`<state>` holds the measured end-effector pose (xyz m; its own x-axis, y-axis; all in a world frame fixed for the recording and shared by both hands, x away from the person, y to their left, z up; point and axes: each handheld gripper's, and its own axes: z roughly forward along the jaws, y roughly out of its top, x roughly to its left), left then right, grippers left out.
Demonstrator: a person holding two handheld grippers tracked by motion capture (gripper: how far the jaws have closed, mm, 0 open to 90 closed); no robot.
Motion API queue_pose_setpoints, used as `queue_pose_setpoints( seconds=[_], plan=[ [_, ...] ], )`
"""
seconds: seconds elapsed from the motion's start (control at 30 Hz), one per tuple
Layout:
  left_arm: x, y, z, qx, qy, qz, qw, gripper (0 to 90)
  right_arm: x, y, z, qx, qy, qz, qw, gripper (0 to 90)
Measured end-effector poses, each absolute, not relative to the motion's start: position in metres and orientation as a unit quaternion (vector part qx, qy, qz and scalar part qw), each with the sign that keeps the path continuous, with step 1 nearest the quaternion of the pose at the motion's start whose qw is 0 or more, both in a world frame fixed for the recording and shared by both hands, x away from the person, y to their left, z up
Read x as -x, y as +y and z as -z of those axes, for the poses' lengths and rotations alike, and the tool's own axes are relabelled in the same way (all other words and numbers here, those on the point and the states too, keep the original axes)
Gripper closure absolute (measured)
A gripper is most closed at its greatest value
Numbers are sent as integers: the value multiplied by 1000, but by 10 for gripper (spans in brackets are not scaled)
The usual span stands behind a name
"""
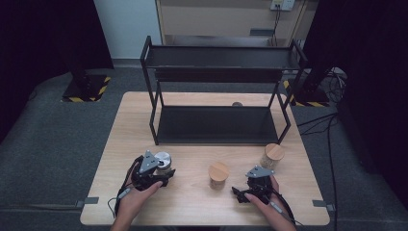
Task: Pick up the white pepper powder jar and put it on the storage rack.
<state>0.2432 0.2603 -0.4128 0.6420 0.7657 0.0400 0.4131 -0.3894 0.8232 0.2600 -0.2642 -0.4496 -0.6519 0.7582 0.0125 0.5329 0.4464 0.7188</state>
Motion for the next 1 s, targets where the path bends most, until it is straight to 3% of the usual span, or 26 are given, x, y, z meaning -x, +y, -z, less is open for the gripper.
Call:
queue_pose_setpoints(
  seconds=[1.0],
  plan=[
    [-274, 245, 397, -805, 379, -210, 406, 293, -260, -264, 450, -386, 836, -358, 158, 4]
  ],
)
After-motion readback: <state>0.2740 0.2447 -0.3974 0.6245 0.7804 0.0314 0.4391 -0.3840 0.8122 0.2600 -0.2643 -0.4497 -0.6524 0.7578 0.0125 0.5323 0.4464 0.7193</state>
